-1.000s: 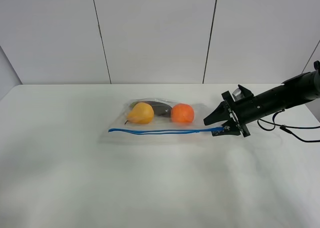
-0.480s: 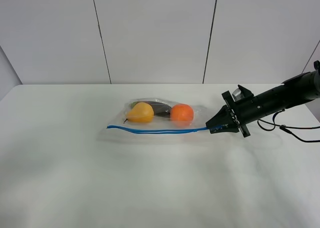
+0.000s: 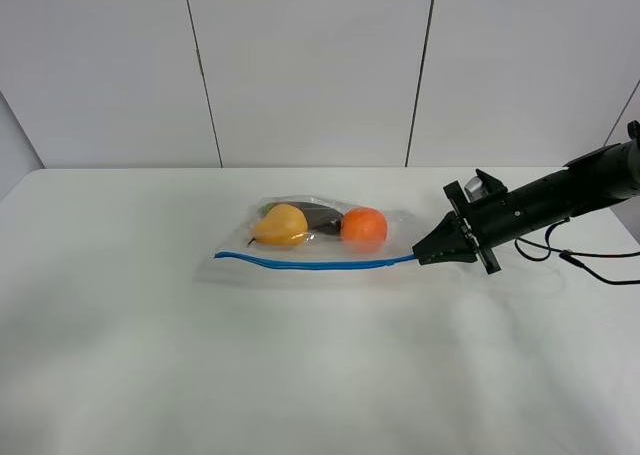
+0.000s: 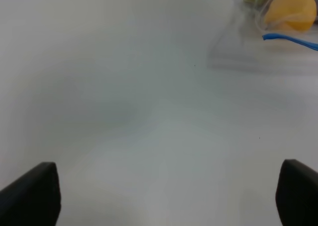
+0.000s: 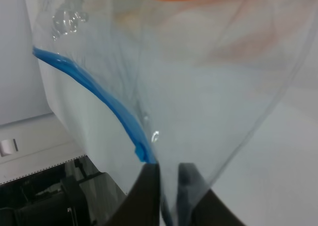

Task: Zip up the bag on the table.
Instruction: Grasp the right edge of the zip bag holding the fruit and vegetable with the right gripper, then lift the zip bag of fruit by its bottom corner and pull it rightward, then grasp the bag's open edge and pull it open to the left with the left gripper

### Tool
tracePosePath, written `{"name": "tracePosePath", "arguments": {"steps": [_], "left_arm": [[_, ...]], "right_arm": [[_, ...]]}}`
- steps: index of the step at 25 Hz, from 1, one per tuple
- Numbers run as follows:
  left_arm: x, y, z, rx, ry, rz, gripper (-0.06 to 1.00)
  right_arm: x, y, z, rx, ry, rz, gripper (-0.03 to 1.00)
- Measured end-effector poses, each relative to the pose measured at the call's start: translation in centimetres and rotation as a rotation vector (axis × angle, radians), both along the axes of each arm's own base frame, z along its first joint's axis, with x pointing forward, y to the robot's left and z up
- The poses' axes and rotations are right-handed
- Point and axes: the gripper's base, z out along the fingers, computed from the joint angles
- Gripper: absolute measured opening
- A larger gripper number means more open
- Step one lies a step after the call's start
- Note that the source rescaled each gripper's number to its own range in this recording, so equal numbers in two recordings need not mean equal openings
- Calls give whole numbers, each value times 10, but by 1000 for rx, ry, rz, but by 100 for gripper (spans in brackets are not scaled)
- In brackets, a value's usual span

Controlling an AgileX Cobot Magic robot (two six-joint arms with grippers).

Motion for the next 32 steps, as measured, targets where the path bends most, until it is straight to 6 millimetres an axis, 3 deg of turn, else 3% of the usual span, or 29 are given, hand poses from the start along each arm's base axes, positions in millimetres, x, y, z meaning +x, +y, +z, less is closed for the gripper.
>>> {"name": "tracePosePath", "arguments": {"steps": [2, 7, 16, 23, 27, 32], "left_arm": [[0, 0, 0, 0, 0, 0, 100], [0, 0, 0, 0, 0, 0, 100], [0, 0, 0, 0, 0, 0, 100], [0, 0, 0, 0, 0, 0, 100], [0, 0, 0, 0, 0, 0, 100], [0, 0, 0, 0, 0, 0, 100]], "right_arm": [[0, 0, 0, 0, 0, 0, 2], [1, 2, 1, 9, -4, -6, 0], [2, 50, 8, 99, 5, 10, 0], [0, 76, 12, 142, 15, 24, 0], [-1, 79, 12, 147, 17, 26, 0], [2, 69, 12, 147, 15, -1, 0]]}}
